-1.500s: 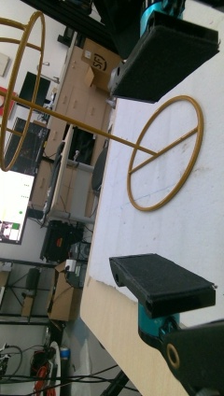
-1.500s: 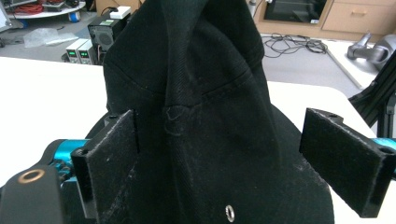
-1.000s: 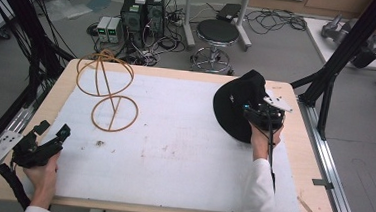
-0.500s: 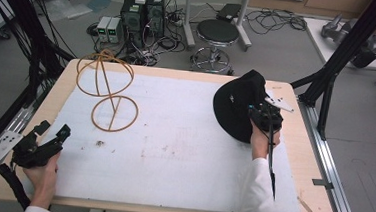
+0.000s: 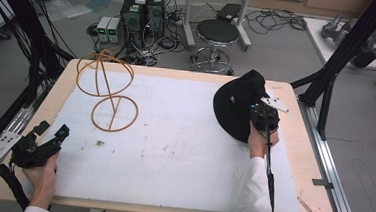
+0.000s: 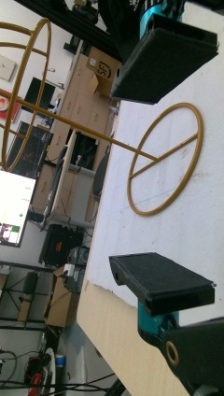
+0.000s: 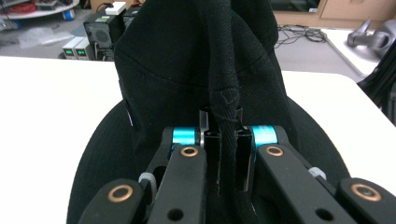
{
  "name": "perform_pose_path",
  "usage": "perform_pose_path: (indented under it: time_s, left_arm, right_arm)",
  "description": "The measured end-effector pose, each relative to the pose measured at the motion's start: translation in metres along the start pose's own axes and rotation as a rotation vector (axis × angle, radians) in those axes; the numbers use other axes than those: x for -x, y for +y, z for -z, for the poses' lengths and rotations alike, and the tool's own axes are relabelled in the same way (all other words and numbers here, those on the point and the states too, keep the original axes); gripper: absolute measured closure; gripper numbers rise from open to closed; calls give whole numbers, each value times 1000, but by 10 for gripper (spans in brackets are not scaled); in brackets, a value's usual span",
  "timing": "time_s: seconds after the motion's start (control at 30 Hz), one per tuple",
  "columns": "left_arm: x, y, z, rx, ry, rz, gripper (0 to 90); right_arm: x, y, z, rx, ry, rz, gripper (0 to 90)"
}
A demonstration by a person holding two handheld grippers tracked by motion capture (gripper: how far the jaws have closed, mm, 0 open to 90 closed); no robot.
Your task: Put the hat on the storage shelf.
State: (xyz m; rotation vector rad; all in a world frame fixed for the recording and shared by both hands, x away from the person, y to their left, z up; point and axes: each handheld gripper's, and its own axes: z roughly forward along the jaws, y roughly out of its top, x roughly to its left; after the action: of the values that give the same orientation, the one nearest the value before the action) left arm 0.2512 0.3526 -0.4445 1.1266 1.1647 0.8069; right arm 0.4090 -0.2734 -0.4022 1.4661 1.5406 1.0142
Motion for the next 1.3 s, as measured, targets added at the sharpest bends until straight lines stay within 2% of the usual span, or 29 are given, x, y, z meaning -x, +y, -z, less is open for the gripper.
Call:
perform_pose_path:
  time_s: [0.07, 0.17, 0.37, 0.43, 0.53, 0.63, 0.73, 0.8, 1.0, 1.2, 1.3]
  left_arm:
    - [0, 0, 0, -1, 1, 1, 171]
    - [0, 0, 0, 1, -2, 2, 171]
    - [-1, 0, 0, 1, 5, 1, 172]
    - [-1, 0, 0, 4, 7, 6, 172]
    - [-2, 0, 1, 3, 6, 8, 172]
    - [-2, 0, 1, 3, 5, 11, 172]
    - [-2, 0, 1, 4, 3, 15, 172]
    - [-1, 0, 1, 5, 2, 13, 172]
    - [-1, -1, 0, 4, -1, 22, 172]
    - [0, -1, 0, 1, -5, 19, 172]
    - [0, -1, 0, -1, -7, 16, 172]
  right_arm:
    - [0, 0, -1, 5, -5, 11, 880]
    - [0, 0, -1, 4, -3, -16, 882]
    - [-1, 0, 0, 15, -13, 6, 883]
    - [-2, 0, 1, 13, -15, -4, 883]
    - [-2, 0, 4, 22, -22, 6, 883]
    - [-3, -3, 8, 41, -21, -18, 883]
    - [-4, -2, 10, 53, -11, -17, 883]
    - [-5, 0, 13, 73, -6, -14, 884]
    - [-6, 8, 31, 145, 27, -47, 883]
    - [-1, 18, 51, 219, 68, -99, 884]
    - [1, 22, 59, 245, 81, -101, 883]
